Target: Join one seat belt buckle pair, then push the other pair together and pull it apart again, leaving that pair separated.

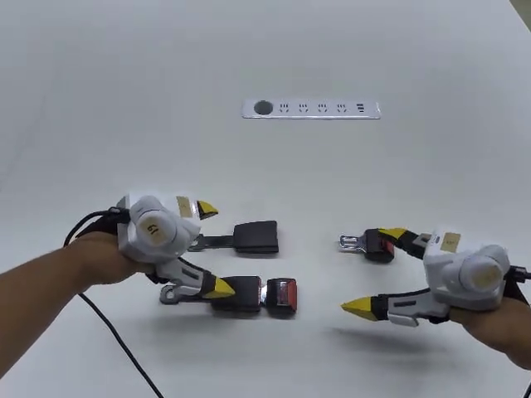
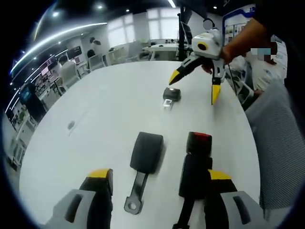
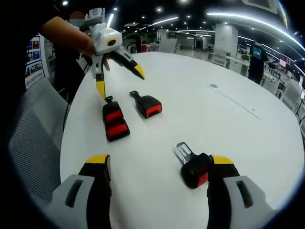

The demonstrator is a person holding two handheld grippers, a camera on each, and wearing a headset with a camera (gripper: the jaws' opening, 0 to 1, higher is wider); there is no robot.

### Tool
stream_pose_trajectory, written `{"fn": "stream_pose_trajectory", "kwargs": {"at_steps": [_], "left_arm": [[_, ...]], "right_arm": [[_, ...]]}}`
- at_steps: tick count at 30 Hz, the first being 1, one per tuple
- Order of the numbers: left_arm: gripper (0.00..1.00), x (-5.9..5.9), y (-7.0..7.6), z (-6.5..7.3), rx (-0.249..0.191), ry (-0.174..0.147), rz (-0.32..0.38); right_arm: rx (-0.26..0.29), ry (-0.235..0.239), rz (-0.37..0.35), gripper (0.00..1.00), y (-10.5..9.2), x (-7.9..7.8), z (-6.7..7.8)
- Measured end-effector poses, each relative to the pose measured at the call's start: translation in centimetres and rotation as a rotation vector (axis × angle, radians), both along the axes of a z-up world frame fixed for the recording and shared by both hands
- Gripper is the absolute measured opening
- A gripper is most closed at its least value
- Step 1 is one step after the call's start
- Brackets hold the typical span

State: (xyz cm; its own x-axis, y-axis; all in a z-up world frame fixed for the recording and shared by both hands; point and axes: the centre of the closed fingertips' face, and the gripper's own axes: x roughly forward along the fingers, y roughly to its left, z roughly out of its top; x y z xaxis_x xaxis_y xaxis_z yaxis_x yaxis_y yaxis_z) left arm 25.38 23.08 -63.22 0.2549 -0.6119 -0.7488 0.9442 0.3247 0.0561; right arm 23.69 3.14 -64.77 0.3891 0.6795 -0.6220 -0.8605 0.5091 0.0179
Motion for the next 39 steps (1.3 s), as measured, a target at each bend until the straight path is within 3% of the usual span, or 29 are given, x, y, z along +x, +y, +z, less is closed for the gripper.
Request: {"fn": "stream_pose_trajectory", "kwargs": {"at_steps": [3, 7, 11, 16, 21, 26, 30, 35, 38, 39], "left_arm": [[0.82, 1.2, -0.1, -0.1, 0.004, -0.004, 0.001], [0.81, 1.8, -0.8, 0.2, 0.011, -0.009, -0.006], [0.81, 2.6, -1.3, -0.1, 0.009, 0.008, -0.014], [0.80, 2.7, -1.9, -1.4, 0.017, 0.030, -0.042], [0.78, 2.7, -2.4, -2.8, 0.025, 0.058, -0.065], [0.75, 3.0, -2.4, -3.4, 0.027, 0.073, -0.076], [0.72, 3.4, -2.6, -3.9, 0.017, 0.091, -0.085], [0.63, 3.2, -2.5, -4.6, 0.011, 0.107, -0.103], [0.62, 3.1, -2.5, -5.1, 0.032, 0.106, -0.115], [0.59, 2.9, -2.4, -5.3, 0.040, 0.114, -0.123]], "right_arm": [[-0.012, 0.000, -0.005, 0.84, -1.0, 0.8, 0.0], [-0.028, 0.008, -0.008, 0.84, -2.3, 2.1, -0.5], [-0.045, 0.025, 0.006, 0.84, -3.0, 3.0, -1.1], [-0.037, 0.055, 0.031, 0.82, -3.1, 3.8, -1.2], [-0.064, 0.087, 0.076, 0.81, -3.3, 4.1, -2.4], [-0.068, 0.105, 0.106, 0.80, -3.2, 4.3, -2.8], [-0.116, 0.103, 0.153, 0.75, -3.7, 4.4, -4.1], [-0.120, 0.124, 0.174, 0.70, -3.6, 4.0, -4.3], [-0.124, 0.137, 0.180, 0.68, -3.8, 4.0, -4.7], [-0.127, 0.115, 0.200, 0.67, -3.7, 4.1, -4.7]]}}
